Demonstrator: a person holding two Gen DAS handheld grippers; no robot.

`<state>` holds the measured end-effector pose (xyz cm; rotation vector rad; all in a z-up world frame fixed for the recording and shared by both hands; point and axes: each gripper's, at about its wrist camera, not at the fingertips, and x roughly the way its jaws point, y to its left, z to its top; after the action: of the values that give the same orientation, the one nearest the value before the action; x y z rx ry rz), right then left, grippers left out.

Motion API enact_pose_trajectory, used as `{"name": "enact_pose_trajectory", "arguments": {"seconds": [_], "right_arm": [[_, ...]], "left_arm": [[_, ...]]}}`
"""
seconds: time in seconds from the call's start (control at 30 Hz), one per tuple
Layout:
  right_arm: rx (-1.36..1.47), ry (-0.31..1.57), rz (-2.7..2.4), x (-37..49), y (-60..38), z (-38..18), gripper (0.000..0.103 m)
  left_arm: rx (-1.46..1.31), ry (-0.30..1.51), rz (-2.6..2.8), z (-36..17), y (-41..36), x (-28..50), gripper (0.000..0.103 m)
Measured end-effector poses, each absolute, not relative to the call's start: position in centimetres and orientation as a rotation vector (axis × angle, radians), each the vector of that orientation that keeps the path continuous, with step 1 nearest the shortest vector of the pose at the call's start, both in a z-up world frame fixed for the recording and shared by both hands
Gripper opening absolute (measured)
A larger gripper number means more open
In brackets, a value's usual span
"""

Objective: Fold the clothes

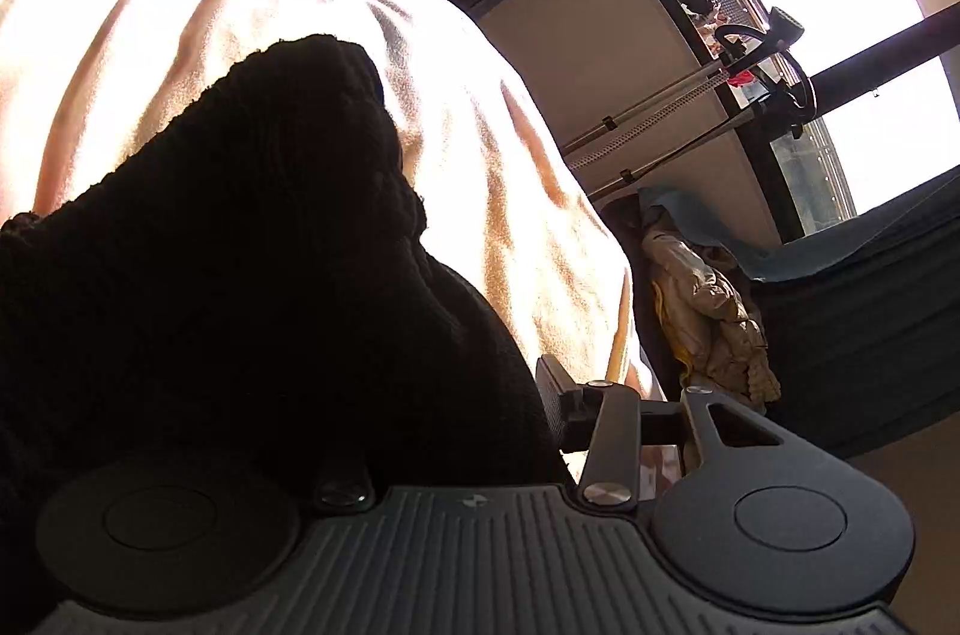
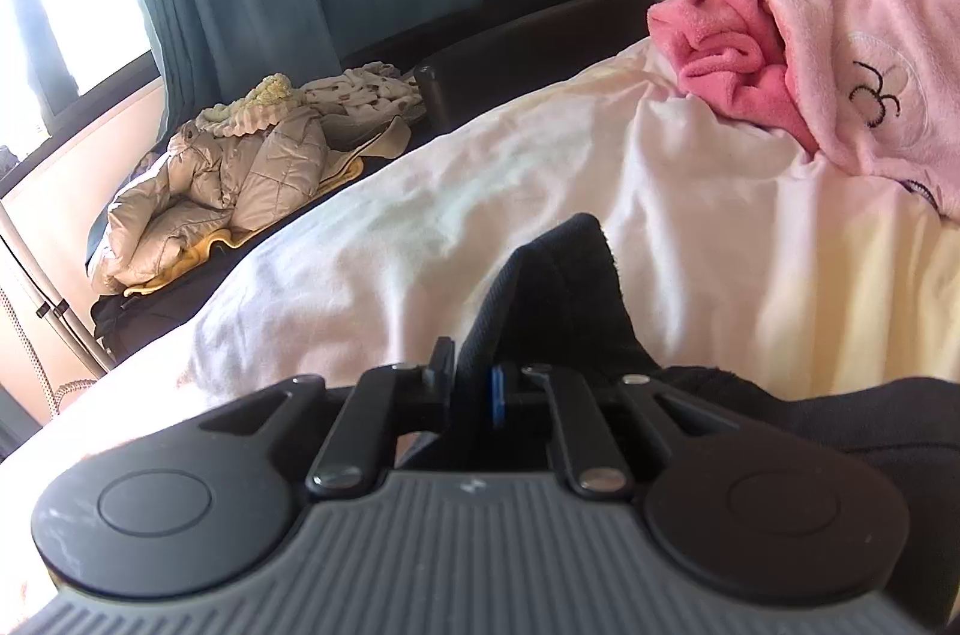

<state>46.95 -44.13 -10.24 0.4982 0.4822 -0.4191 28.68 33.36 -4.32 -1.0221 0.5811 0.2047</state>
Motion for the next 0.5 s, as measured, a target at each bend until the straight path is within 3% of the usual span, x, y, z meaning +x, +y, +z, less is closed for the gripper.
{"name": "enact_pose_trajectory", "arguments": {"seconds": [0.03, 0.07, 0.13, 0.33, 0.5], "right_arm": [[0.513, 0.470, -0.403, 46.1, -44.2, -9.7, 0.045], [0.518, 0.453, -0.392, 45.2, -44.3, -9.1, 0.050], [0.522, 0.422, -0.365, 43.2, -44.5, -7.7, 0.052], [0.597, 0.386, -0.306, 35.1, -47.8, -4.0, 0.054], [0.643, 0.402, -0.287, 27.5, -49.7, -4.5, 0.061]], "left_arm": [[-1.027, 0.558, 0.173, -3.9, 32.9, 27.8, 0.073], [-1.033, 0.528, 0.135, -3.3, 32.4, 26.7, 0.083], [-1.015, 0.471, 0.039, -2.3, 30.7, 23.7, 0.088], [-1.026, 0.477, -0.011, -4.0, 26.6, 15.8, 0.091], [-1.166, 0.569, -0.026, -7.4, 24.8, 12.0, 0.091]]}}
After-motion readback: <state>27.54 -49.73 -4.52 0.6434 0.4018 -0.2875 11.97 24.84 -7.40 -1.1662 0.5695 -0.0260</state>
